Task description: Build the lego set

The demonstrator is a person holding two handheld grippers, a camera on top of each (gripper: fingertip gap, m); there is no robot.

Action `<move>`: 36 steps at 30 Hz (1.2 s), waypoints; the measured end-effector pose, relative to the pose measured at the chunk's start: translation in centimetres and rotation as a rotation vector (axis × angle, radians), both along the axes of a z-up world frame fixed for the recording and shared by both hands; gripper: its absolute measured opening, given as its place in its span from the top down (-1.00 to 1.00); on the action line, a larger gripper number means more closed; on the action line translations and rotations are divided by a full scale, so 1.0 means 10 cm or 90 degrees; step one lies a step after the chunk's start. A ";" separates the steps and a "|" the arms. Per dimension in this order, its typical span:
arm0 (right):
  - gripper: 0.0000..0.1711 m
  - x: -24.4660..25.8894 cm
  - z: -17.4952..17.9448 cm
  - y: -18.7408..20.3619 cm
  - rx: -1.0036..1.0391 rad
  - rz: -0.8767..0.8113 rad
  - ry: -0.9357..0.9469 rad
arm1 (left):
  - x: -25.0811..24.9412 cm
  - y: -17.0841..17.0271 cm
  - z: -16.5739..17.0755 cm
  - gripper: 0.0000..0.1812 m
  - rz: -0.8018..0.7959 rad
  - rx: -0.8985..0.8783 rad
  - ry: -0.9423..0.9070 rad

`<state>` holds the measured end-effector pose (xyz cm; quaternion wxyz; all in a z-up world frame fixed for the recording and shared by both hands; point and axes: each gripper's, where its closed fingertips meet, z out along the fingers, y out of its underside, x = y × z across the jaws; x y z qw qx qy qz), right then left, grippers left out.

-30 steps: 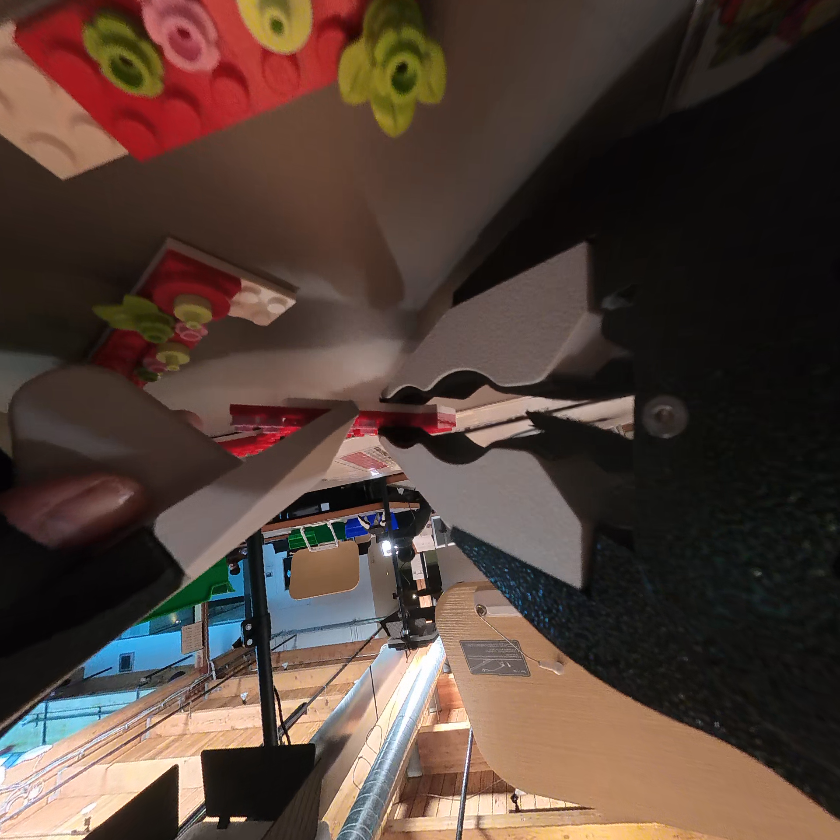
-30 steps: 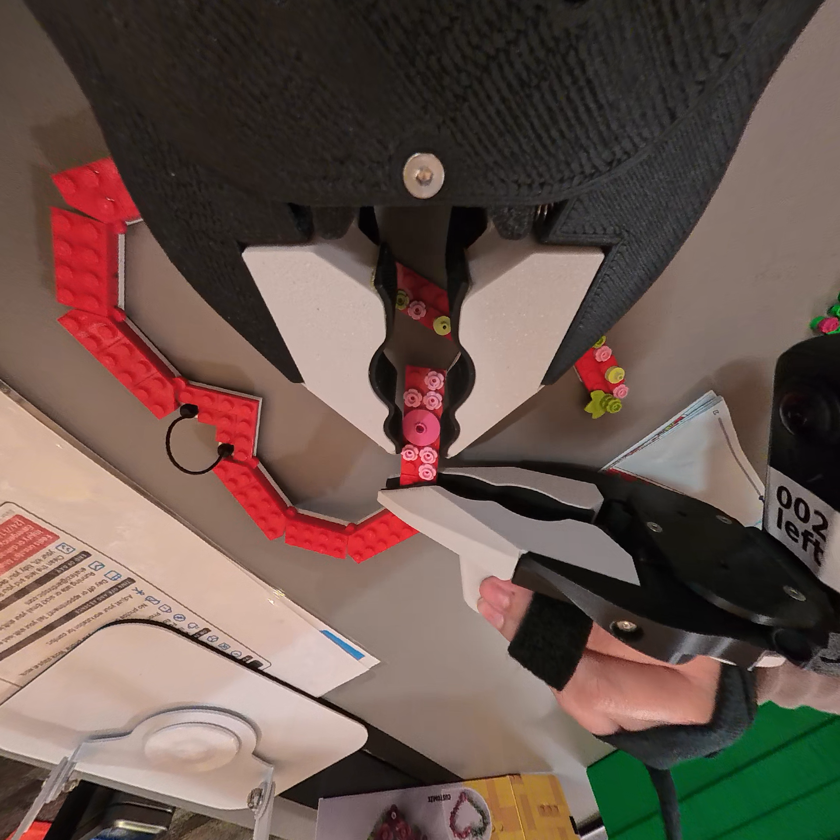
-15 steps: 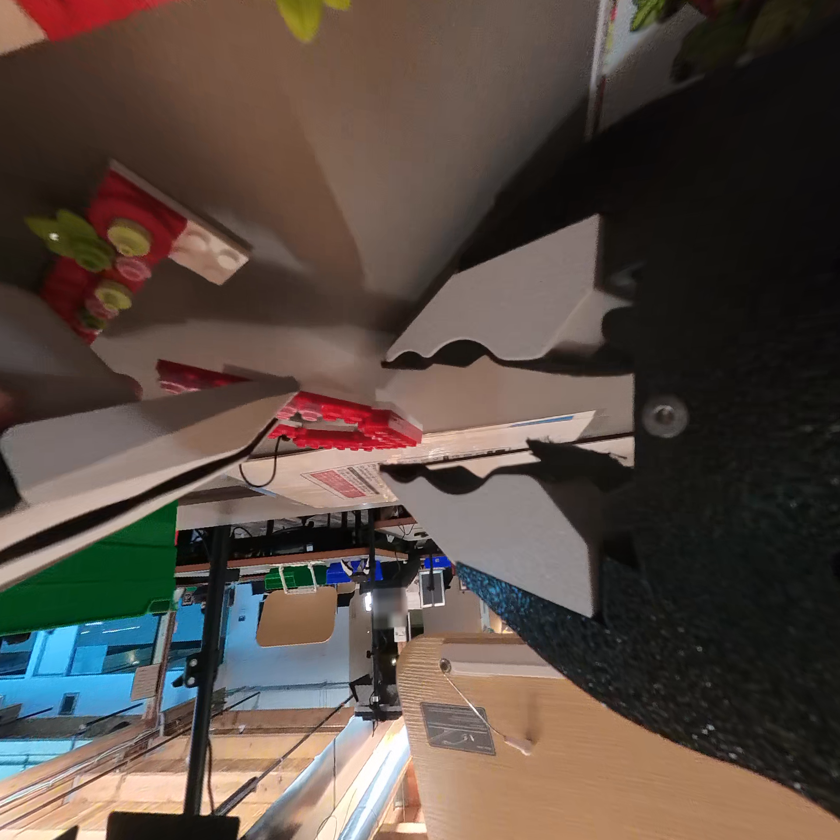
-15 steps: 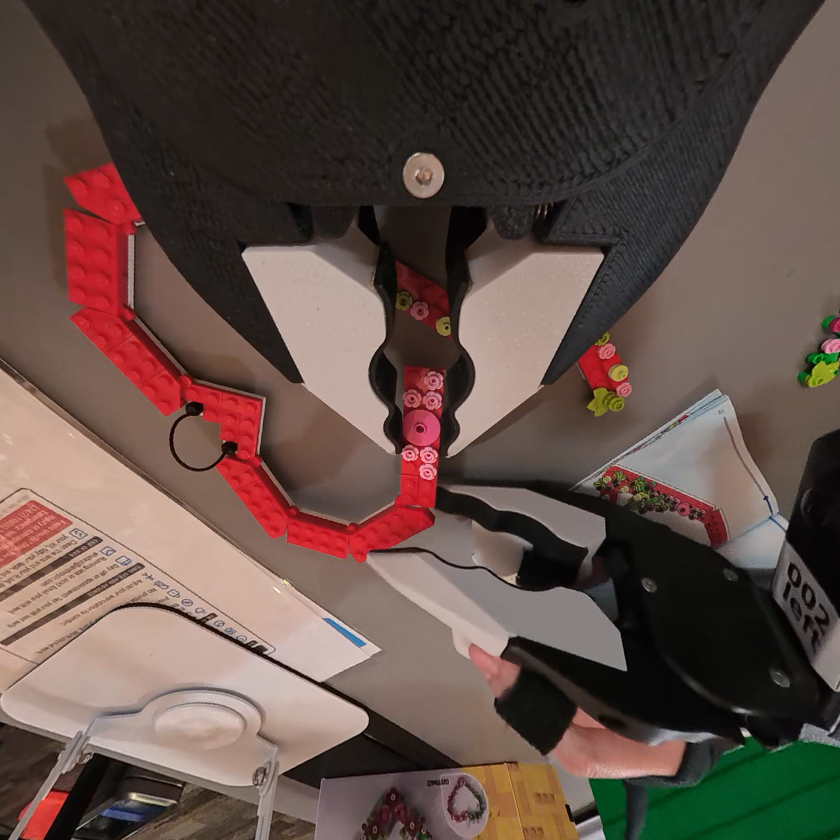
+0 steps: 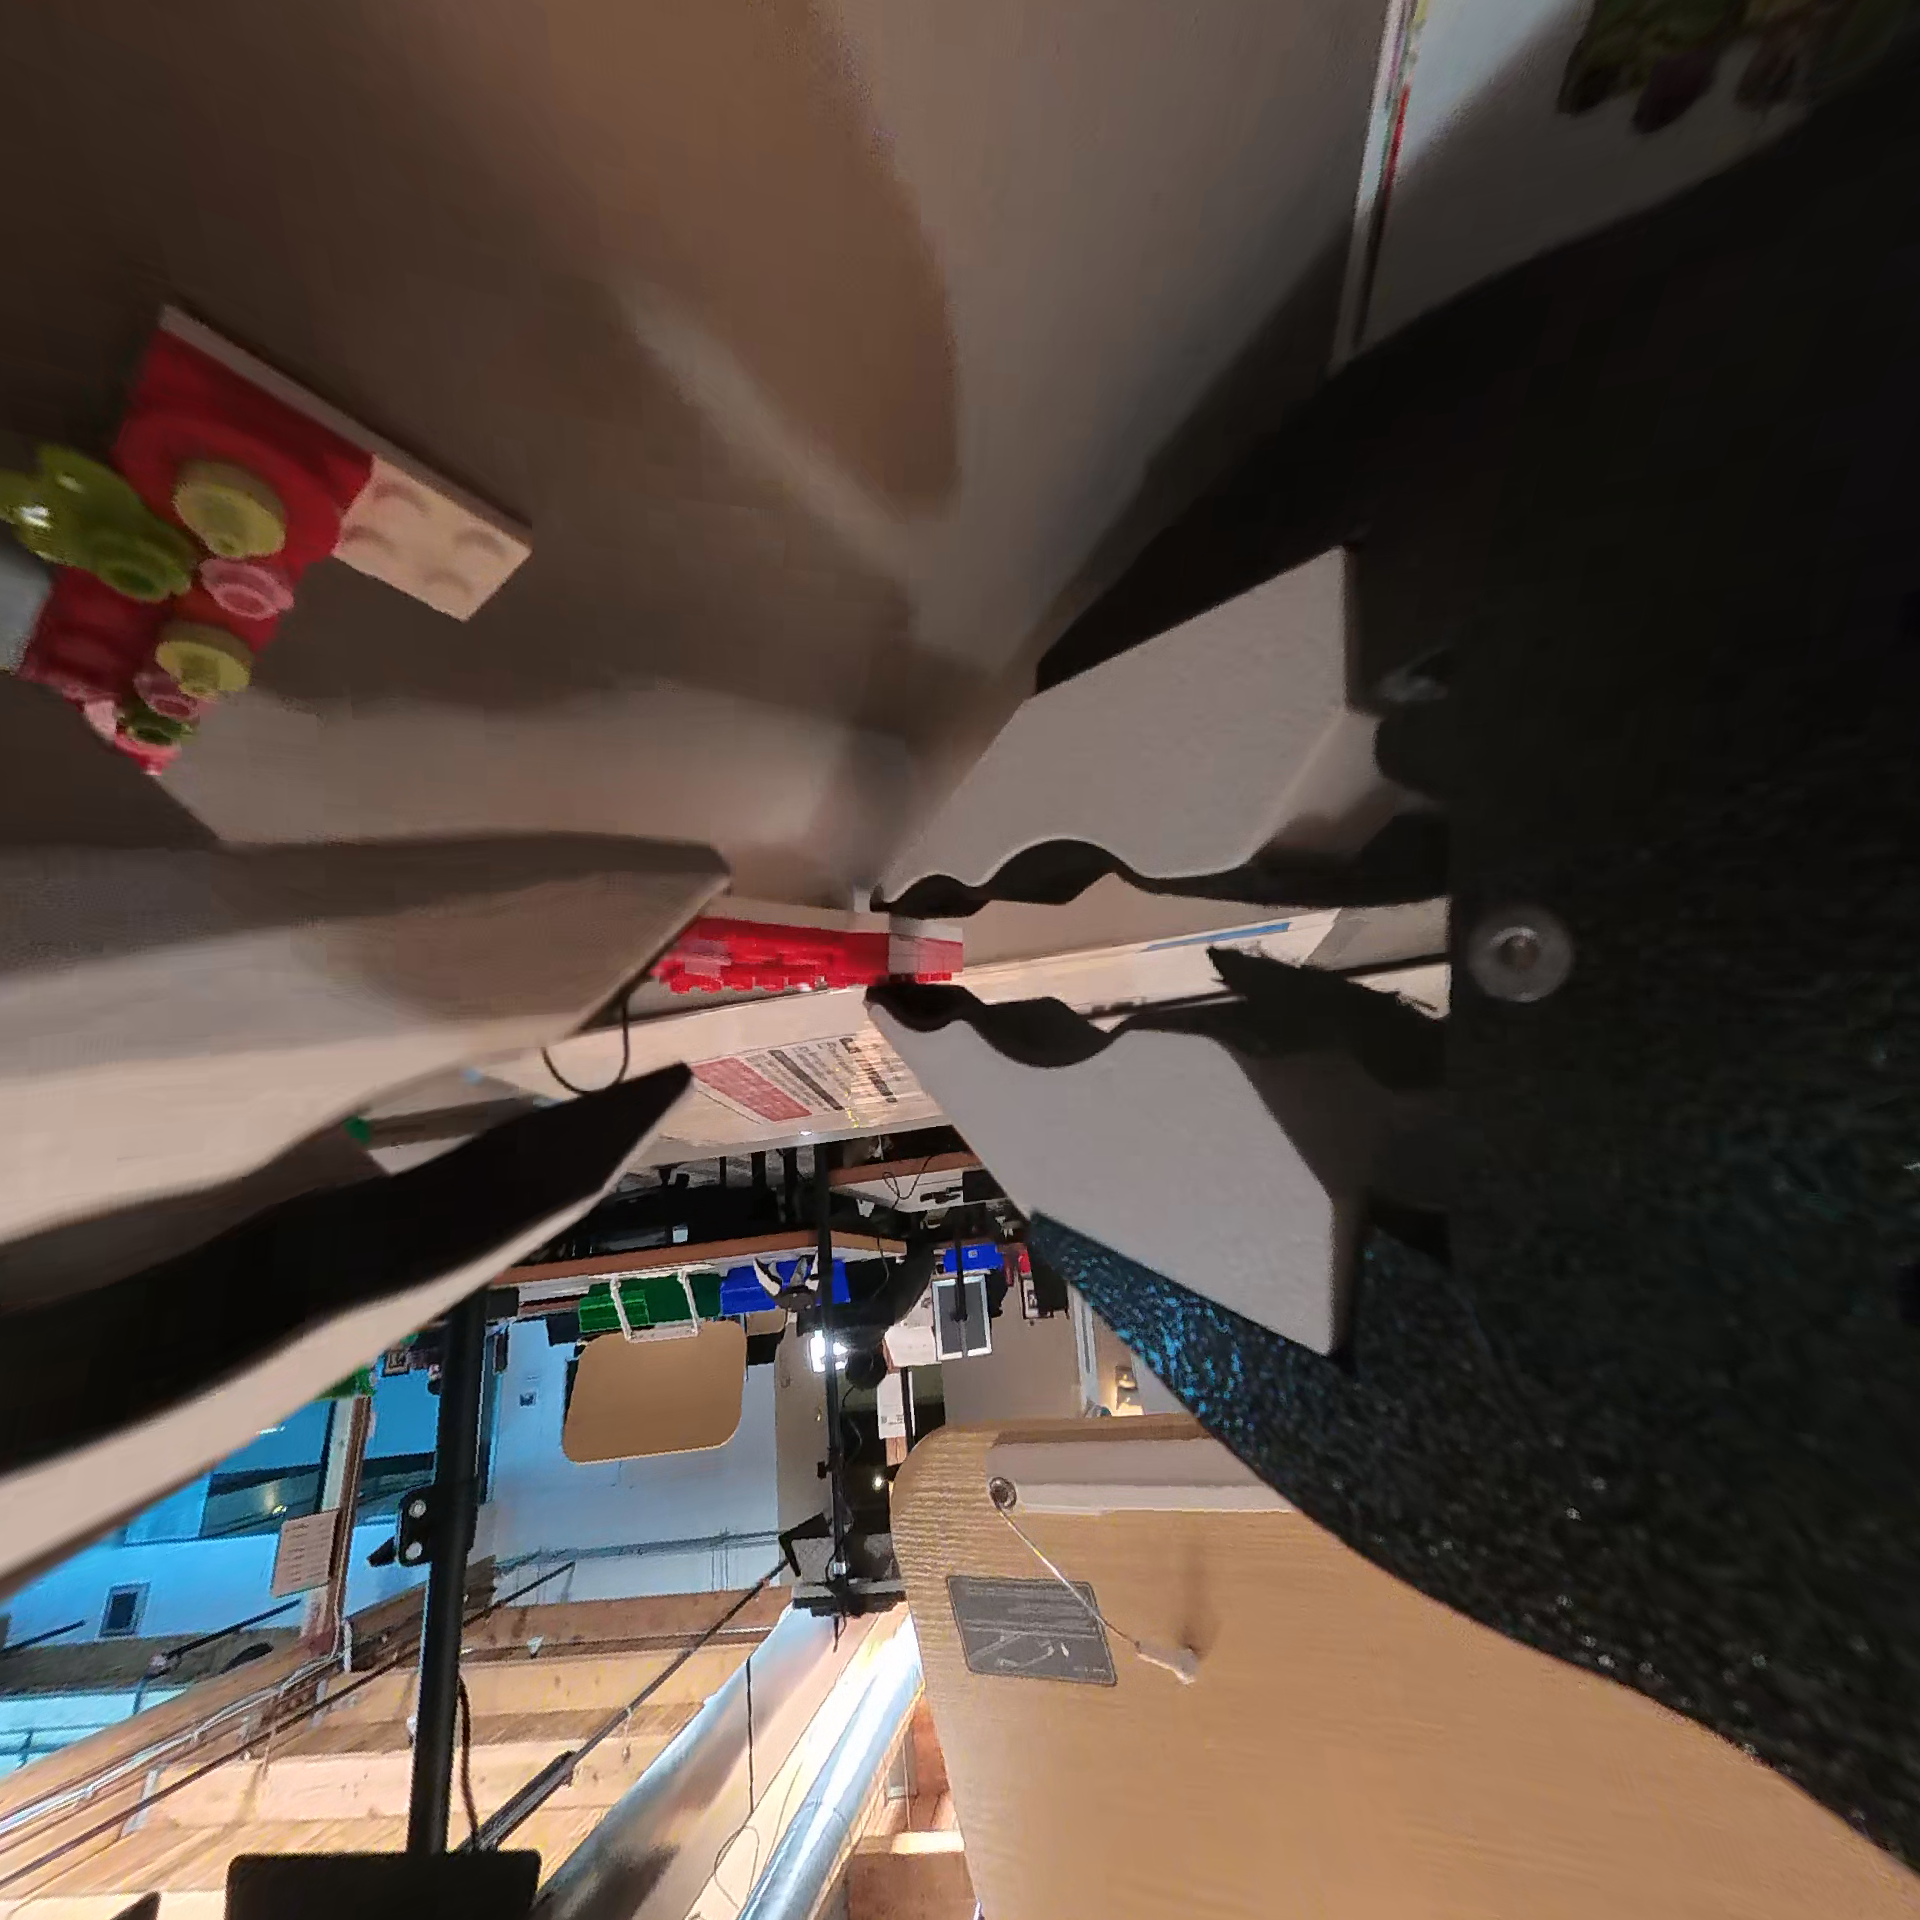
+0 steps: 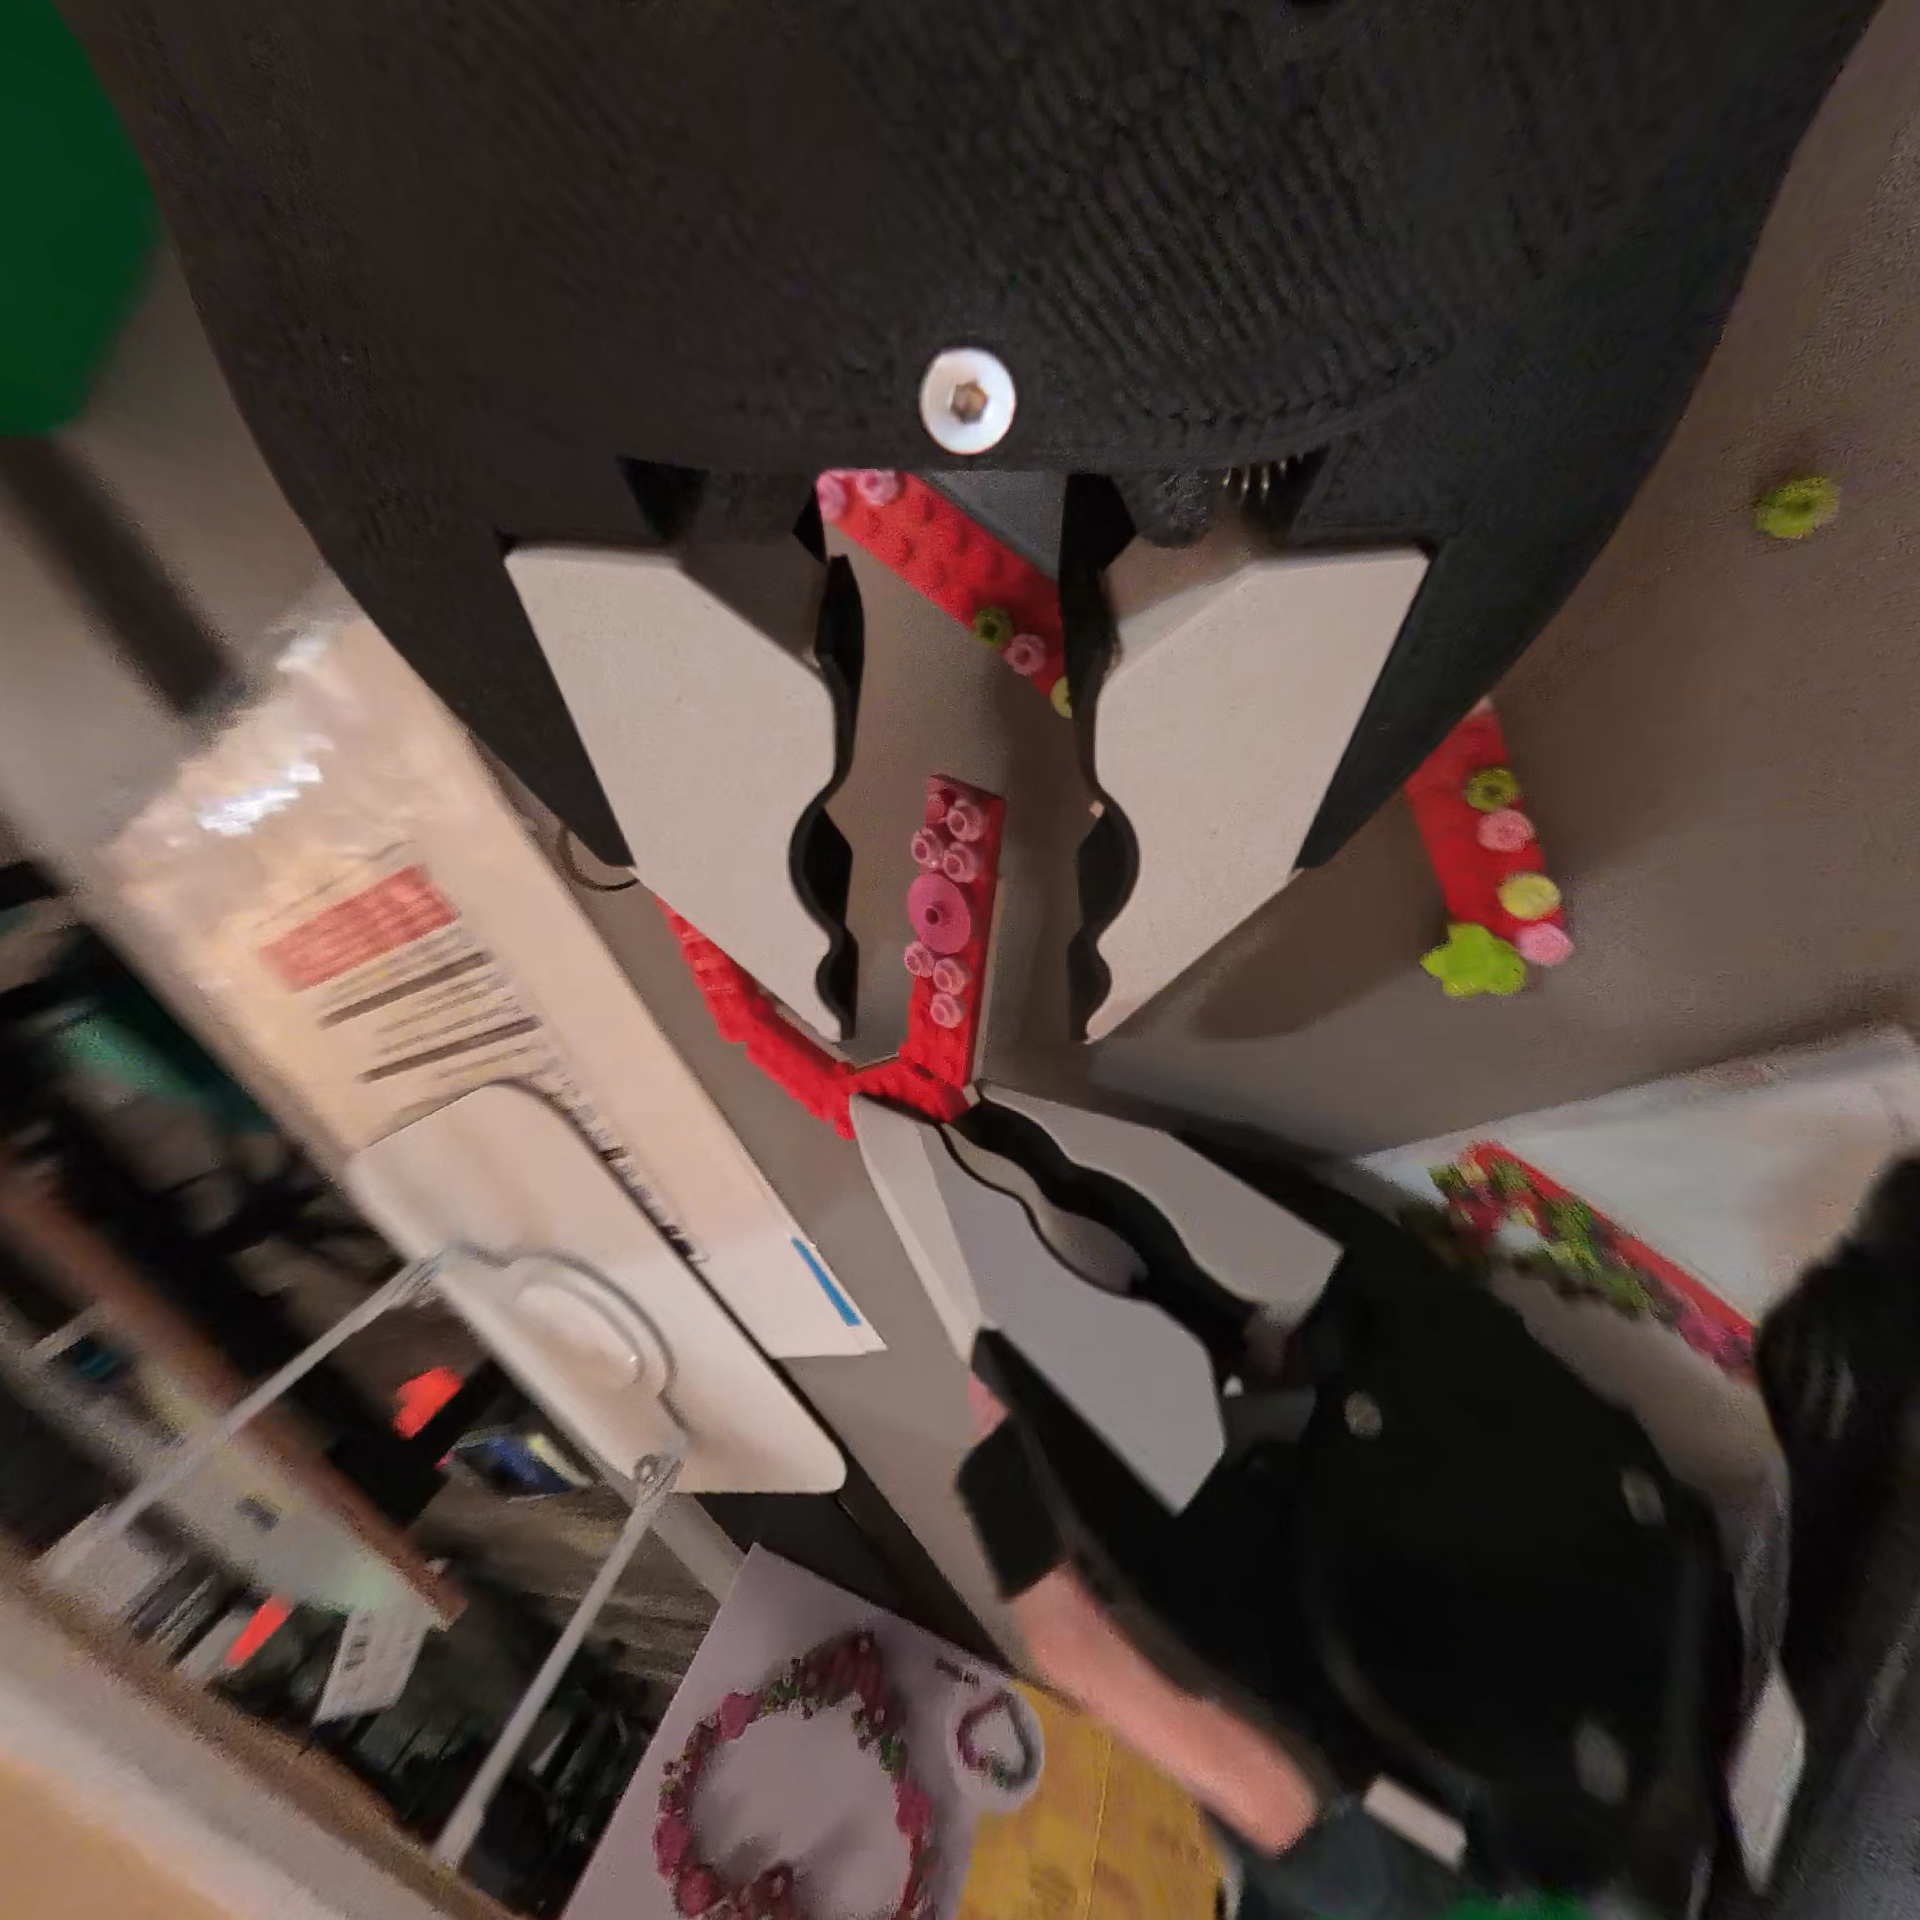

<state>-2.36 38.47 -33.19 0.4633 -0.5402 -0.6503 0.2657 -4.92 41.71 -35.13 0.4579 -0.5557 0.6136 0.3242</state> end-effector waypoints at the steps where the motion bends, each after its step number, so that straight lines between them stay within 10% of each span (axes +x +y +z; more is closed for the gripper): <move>1: 0.57 -0.01 -0.02 0.01 0.068 0.000 -0.021 | 0.00 0.00 0.00 0.90 0.002 -0.003 -0.003; 14: 0.84 -0.05 -0.08 0.11 0.392 0.005 -0.104 | 0.03 -0.03 0.06 0.91 -0.001 -0.028 -0.035; 36: 0.89 -0.07 -0.05 0.10 0.468 -0.002 -0.107 | 0.06 -0.09 0.08 0.91 -0.018 -0.004 -0.032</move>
